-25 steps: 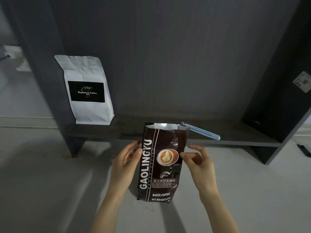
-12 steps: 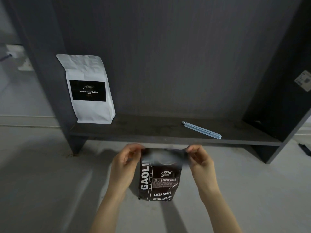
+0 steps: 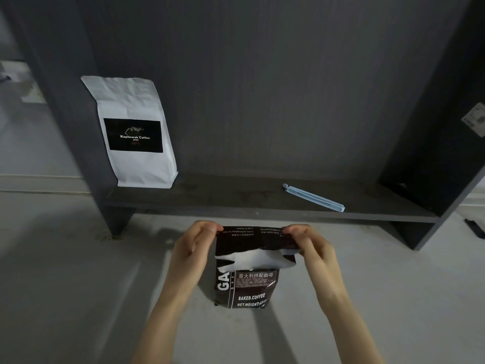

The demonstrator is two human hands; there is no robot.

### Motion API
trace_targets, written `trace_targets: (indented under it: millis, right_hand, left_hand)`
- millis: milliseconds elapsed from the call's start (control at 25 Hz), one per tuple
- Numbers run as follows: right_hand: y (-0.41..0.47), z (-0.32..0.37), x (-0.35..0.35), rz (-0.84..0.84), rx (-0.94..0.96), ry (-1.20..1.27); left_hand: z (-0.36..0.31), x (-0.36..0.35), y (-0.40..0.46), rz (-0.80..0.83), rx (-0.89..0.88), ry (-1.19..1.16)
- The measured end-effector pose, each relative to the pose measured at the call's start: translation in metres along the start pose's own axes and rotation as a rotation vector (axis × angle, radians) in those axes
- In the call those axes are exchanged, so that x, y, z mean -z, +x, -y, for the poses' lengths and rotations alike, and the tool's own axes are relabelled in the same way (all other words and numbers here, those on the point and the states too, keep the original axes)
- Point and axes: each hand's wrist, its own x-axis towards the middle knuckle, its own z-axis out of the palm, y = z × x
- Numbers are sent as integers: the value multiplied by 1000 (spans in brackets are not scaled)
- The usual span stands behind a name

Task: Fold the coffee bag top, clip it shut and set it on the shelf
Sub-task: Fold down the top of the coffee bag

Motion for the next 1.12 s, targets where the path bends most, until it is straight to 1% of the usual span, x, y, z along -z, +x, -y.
trace_targets:
  millis: [120,200,400,560,640,800,960,1120]
  right_hand:
    - [-1,-1,1,83,-5,-9]
    - [-1,-7,1,109,-33,-10]
    - [-1,-19,-1,134,-111,-9]
    - [-1,-27,-3,95,-117,-25]
    - [0,-28,-4,59,-100,-51]
    - [1,-33,-6,-34,-65,-58]
    - [1,-34,-6,-108,-74,-66]
    - [2,-33,-7,-137,-48,-79]
  left_hand:
    - [3,-1,-3,112,-5,-41]
    - [5,-2,-5,183,-19,-81]
    - [22,-6,-4,250,39,-146]
    - [33,-8,-7,303,106,-101]
    - [35,-9,-7,289,91,-41]
    - [39,-11,-6,198,36,56]
    - [46,-16,-6,102,8,38]
    - [51,-20,-6,11,2,34]
